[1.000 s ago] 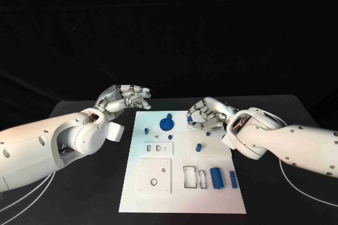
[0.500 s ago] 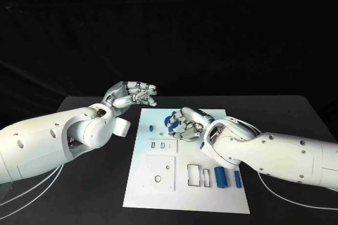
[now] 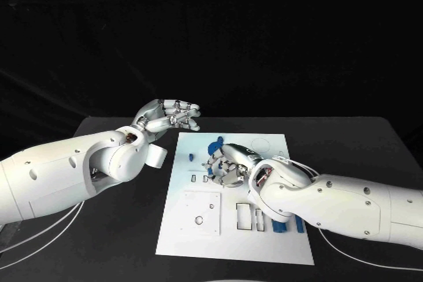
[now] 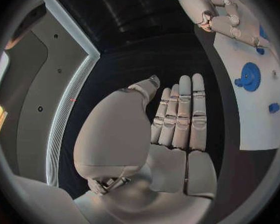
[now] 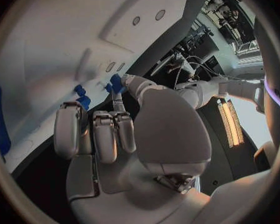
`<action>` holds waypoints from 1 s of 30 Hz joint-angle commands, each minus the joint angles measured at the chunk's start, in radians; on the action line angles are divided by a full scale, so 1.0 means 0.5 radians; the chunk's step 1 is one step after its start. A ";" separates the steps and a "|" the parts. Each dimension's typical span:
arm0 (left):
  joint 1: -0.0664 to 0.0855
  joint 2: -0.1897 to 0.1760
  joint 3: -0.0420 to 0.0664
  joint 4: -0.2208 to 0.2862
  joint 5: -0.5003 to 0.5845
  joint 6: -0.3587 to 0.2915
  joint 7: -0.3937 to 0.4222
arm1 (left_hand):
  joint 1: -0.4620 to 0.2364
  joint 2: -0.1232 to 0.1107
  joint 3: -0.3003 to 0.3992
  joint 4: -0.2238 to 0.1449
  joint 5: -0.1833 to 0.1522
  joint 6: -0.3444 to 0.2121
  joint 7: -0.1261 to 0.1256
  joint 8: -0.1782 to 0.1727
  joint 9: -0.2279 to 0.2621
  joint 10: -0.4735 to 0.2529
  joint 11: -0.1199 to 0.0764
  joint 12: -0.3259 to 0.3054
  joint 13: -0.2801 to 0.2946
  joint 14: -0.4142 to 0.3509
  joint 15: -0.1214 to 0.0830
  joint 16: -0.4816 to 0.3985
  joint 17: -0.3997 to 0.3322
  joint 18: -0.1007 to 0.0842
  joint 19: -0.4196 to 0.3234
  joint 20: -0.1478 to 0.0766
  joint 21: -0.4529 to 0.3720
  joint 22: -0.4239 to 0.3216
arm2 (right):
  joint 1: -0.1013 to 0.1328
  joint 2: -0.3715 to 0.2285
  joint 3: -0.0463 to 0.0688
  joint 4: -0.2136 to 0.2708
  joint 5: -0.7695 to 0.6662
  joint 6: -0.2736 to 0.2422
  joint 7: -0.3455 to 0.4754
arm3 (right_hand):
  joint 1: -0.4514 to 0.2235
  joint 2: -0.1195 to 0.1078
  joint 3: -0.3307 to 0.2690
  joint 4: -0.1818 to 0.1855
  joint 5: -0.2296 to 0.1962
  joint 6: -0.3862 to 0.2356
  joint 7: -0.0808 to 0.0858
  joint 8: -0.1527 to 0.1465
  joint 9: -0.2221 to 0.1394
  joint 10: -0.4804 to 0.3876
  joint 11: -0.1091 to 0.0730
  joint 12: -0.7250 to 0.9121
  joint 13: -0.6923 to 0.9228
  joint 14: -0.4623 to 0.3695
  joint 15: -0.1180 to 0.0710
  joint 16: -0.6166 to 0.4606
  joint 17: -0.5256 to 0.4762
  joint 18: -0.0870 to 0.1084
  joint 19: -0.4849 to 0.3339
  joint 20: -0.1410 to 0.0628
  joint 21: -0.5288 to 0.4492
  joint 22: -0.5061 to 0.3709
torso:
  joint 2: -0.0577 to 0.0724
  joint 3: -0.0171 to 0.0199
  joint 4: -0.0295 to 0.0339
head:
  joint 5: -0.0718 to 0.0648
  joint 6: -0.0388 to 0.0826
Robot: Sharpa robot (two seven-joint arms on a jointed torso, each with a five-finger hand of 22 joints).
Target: Assemble the parts on the task board
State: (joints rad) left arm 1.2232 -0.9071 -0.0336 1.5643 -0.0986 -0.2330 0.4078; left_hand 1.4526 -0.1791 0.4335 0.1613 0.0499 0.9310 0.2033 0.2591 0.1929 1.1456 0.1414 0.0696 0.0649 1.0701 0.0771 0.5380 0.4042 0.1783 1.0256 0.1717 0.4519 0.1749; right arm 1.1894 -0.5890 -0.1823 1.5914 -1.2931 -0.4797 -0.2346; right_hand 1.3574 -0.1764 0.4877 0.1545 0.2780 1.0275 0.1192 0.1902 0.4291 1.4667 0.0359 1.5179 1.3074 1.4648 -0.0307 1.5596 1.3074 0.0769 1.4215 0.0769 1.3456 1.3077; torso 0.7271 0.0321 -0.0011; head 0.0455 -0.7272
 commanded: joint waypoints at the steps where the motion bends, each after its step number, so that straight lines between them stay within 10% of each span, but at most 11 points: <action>1: 0.000 0.004 0.001 0.004 -0.004 0.040 0.006 | -0.010 0.003 0.012 0.003 0.001 -0.003 0.004 -0.011 0.000 -0.006 0.000 -0.010 0.003 -0.014 -0.001 0.012 0.002 0.004 -0.017 -0.003 0.007 -0.001 | -0.009 0.011 -0.001 -0.005 -0.116 0.022 -0.072 | -0.019 -0.001 0.007 -0.009 0.001 0.026 -0.022 0.048 0.077 0.132 -0.015 -0.001 0.416 0.201 -0.012 0.009 0.476 -0.021 -0.004 -0.010 -0.002 0.084 | 0.000 0.0005 0.003 | 0.002 -0.010; 30: 0.000 -0.012 0.001 0.022 -0.004 0.047 -0.001 | -0.010 0.003 0.012 0.003 0.001 -0.003 0.004 -0.011 0.000 -0.006 0.000 -0.010 0.003 -0.014 -0.001 0.012 0.002 0.004 -0.017 -0.003 0.007 -0.001 | -0.049 0.072 -0.006 -0.083 -0.219 0.057 -0.118 | -0.044 -0.053 0.005 -0.031 0.001 0.021 -0.022 0.052 0.084 0.134 -0.016 0.002 0.420 0.201 -0.015 0.009 0.476 -0.021 -0.003 -0.013 -0.005 0.085 | -0.004 -0.0017 0.002 | 0.009 -0.034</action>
State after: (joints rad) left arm 1.2229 -0.9138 -0.0339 1.5719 -0.0989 -0.2277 0.4038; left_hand 1.4525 -0.1791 0.4335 0.1614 0.0499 0.9311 0.2033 0.2591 0.1929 1.1456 0.1414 0.0696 0.0649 1.0701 0.0770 0.5380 0.4039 0.1784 1.0256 0.1717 0.4519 0.1749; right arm 1.1663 -0.5550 -0.1852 1.5499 -1.3830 -0.4687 -0.2865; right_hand 1.3379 -0.1936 0.4901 0.1461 0.2780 1.0276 0.1187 0.2130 0.4302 1.4667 0.0360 1.5179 1.3073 1.4648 -0.0306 1.5596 1.3079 0.0769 1.4215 0.0769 1.3456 1.3074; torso 0.7255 0.0309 0.0001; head 0.0497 -0.7434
